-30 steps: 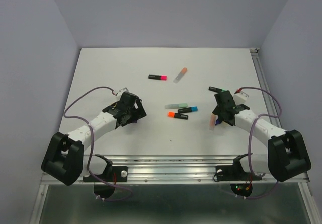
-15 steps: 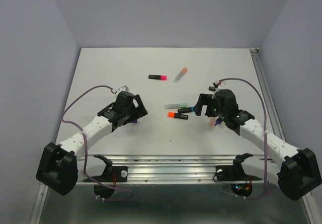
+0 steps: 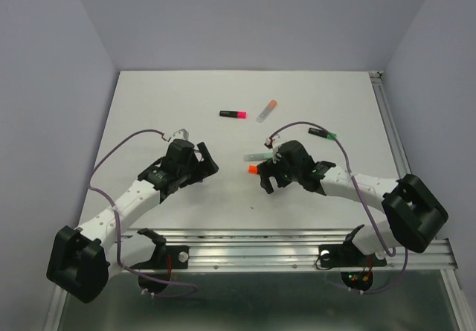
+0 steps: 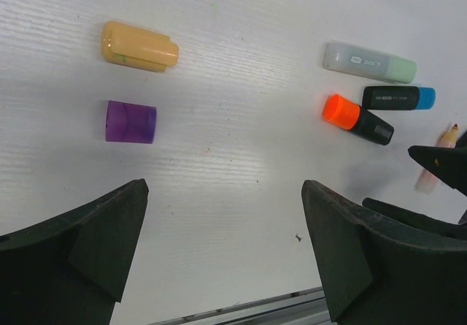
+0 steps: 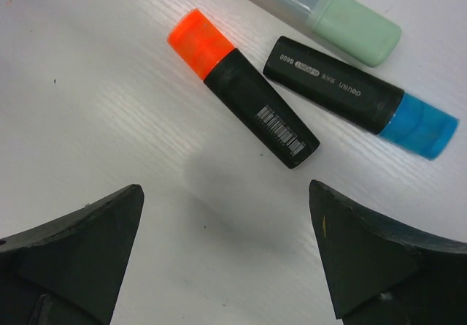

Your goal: Open the pen caps

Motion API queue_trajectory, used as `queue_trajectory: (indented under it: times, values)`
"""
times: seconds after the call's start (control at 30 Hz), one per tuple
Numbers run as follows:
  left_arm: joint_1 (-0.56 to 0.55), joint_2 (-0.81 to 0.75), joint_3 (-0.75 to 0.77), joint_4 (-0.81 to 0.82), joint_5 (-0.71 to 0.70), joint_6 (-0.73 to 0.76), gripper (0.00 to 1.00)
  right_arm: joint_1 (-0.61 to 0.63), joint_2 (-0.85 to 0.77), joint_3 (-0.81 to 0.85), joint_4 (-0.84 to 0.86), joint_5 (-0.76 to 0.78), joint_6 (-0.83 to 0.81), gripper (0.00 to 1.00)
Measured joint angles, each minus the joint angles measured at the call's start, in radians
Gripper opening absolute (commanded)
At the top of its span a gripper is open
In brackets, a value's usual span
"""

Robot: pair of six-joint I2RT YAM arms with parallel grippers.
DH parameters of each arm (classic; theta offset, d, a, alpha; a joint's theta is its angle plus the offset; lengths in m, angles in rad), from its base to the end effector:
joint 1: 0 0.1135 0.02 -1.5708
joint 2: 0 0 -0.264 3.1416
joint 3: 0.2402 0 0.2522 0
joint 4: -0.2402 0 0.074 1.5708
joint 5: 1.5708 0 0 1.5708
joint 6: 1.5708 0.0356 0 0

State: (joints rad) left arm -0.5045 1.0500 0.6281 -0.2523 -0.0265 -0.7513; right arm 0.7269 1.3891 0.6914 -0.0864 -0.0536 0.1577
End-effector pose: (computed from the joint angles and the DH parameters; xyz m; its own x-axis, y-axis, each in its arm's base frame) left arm 0.1951 -0.1066 0.2285 -0.7168 -0.3836 -0.5822 -0.0331 0.8528 -0.5212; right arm 0.2051 0.1849 0.1844 -0.6298 -0.3502 -0.6933 -0.6005 0.7857 0.1486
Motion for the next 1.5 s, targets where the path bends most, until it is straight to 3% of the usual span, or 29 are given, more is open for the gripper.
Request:
queue_trajectory:
  times: [0.4, 1.13, 1.5]
  values:
    - [0.000, -0.016, 0.000, 0.000, 0.000, 0.000, 0.99, 0.000, 0.107, 0.065, 0.050, 0.013, -0.128, 1.00]
    - [0.000, -0.014, 0.000, -0.001, -0.002, 0.000, 0.99, 0.000, 0.237, 0.066, 0.174, 0.035, -0.171, 1.00]
    - [0.000, -0.011, 0.000, -0.002, -0.005, 0.000, 0.99, 0.000, 0.248, 0.077, 0.170, 0.028, -0.196, 0.69]
